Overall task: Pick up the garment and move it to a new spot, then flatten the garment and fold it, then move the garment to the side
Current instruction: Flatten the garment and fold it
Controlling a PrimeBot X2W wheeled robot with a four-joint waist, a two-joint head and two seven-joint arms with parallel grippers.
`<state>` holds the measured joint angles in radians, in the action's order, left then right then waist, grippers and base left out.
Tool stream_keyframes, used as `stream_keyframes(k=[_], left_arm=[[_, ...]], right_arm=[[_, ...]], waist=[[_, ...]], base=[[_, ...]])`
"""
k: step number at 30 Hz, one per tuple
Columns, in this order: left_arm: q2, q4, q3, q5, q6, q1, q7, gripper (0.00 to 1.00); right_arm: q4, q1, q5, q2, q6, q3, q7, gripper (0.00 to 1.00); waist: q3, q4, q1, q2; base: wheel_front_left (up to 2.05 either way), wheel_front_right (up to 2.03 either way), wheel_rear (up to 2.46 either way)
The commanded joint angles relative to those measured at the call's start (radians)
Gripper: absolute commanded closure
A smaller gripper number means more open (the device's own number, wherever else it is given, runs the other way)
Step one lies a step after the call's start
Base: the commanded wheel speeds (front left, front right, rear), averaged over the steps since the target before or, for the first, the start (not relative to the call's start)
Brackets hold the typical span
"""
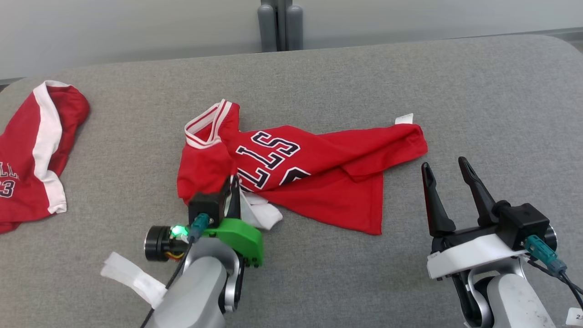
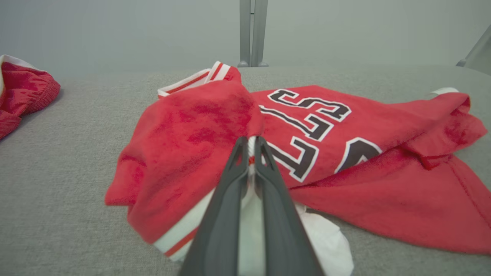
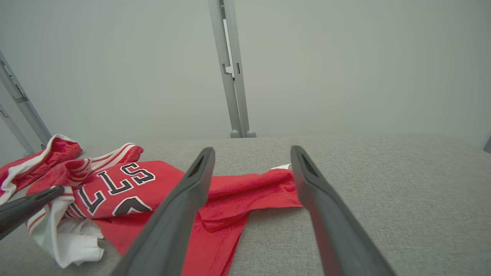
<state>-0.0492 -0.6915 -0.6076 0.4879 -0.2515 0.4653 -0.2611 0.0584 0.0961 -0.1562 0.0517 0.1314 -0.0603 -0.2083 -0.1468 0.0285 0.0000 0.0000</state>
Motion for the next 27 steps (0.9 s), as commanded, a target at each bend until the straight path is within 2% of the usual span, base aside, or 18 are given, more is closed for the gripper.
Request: stream_keyframes(k=[1,5,10,13,18,22,24,25,26,27], left_arm=[[-0.007,0.054,0.031,-0.009,0.007,-0.005,-0.005,1.0],[-0.012,0.216,0.157,0.0,0.047,-0.083,-0.004,1.0],[-0.05,0.249,0.252,-0.012,0.088,-0.138,-0.004,1.0],[-0.071,0.195,0.285,0.001,0.11,-0.135,-0.003,1.0],[-0.114,0.01,0.29,0.011,0.115,-0.079,0.086,1.0],[-0.127,-0.086,0.3,0.002,0.105,-0.031,0.053,1.0],[-0.122,-0.117,0.306,0.007,0.118,-0.008,0.033,1.0],[-0.121,-0.129,0.308,0.006,0.118,0.003,0.025,0.83],[-0.123,-0.144,0.312,0.001,0.113,0.016,0.017,0.33],[-0.125,-0.152,0.318,-0.003,0.108,0.026,0.01,0.0]], right_arm=[[0.002,-0.001,0.006,0.0,-0.002,0.003,0.0,0.0],[0.003,-0.012,0.002,0.0,-0.002,0.013,0.002,0.0],[0.011,-0.02,0.001,-0.001,-0.002,0.014,0.009,0.0],[0.016,-0.016,0.003,0.0,-0.002,0.004,0.012,0.0],[0.023,-0.004,0.007,0.0,-0.002,-0.011,0.017,0.0],[0.026,-0.005,0.012,0.0,-0.002,-0.009,0.019,0.0],[0.025,-0.006,0.012,0.0,-0.002,-0.006,0.02,0.0],[0.025,-0.007,0.012,0.0,-0.002,-0.004,0.02,0.0],[0.026,-0.009,0.013,0.0,-0.002,-0.003,0.02,0.0],[0.026,-0.01,0.013,0.0,-0.002,-0.003,0.021,0.0]], waist=[[0.009,-0.015,0.0,0.0],[0.025,-0.043,0.0,0.0],[0.038,-0.084,0.0,0.0],[0.045,-0.098,0.0,0.0],[0.045,-0.101,0.0,0.0],[0.038,-0.097,0.0,0.0],[0.034,-0.096,0.0,0.0],[0.033,-0.097,0.0,0.0],[0.032,-0.098,0.0,0.0],[0.031,-0.1,0.0,0.0]], base=[[0.0,0.0,0.0],[0.0,0.0,0.0],[0.0,0.0,0.0],[0.0,0.0,0.0],[0.0,0.0,0.0],[0.0,0.0,0.0],[0.0,0.0,0.0],[0.0,0.0,0.0],[0.0,0.0,0.0],[0.0,0.0,0.0]])
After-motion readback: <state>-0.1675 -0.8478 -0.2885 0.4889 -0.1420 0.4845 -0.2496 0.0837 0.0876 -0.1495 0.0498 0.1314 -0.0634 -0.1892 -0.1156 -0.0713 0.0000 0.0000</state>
